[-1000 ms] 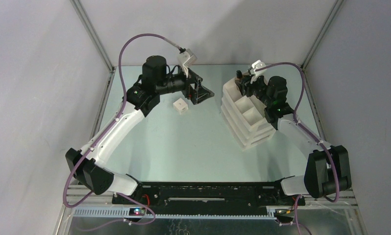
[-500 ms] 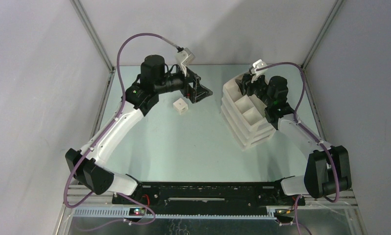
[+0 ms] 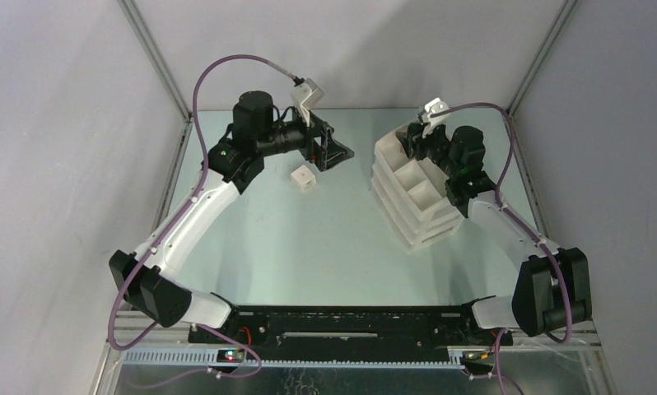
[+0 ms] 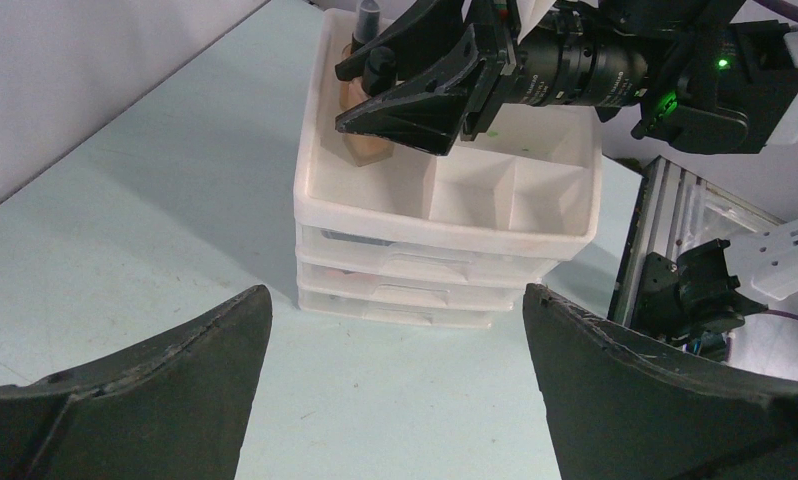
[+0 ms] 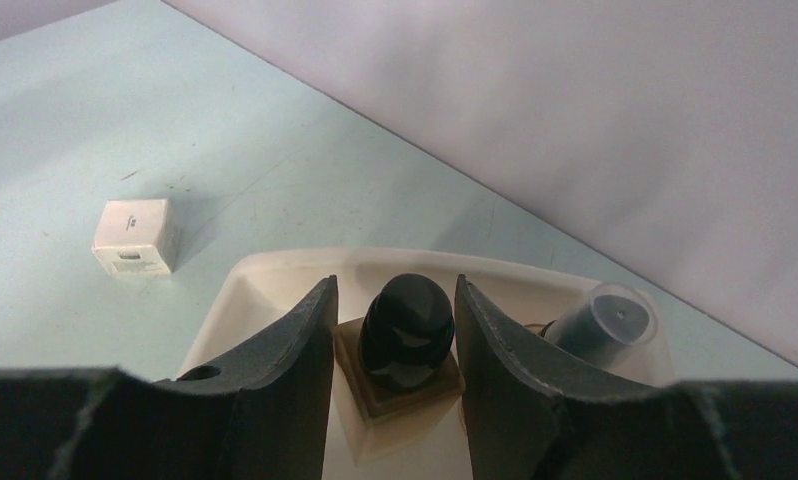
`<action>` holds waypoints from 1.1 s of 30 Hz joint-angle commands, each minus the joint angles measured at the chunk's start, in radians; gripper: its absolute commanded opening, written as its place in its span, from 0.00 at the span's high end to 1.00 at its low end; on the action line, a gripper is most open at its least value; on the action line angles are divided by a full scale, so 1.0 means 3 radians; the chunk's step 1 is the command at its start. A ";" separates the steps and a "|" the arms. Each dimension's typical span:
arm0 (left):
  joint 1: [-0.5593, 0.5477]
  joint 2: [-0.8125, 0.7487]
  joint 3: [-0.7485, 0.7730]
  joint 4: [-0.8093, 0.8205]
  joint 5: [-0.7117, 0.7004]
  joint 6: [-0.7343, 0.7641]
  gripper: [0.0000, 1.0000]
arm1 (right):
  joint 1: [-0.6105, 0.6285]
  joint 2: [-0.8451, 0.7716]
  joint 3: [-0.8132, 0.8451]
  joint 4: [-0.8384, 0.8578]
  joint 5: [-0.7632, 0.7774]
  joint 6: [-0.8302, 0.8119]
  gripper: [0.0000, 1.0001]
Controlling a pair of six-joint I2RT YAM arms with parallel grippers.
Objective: Organize the makeup
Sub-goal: Place the makeup in the storage box.
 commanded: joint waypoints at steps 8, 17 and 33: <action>0.0072 -0.0061 -0.0135 0.0045 0.0074 -0.0015 0.00 | 0.0052 0.0187 0.0560 0.0032 0.0152 -0.0111 0.91; 0.0100 -0.0070 -0.0142 0.0045 0.0079 -0.0011 0.00 | 0.0047 0.0240 0.0562 -0.0056 0.0136 -0.0122 0.82; 0.0298 -0.0054 -0.0262 0.0004 -0.0065 0.0194 0.00 | 0.0052 0.0119 0.0559 -0.0145 0.0140 -0.0122 0.44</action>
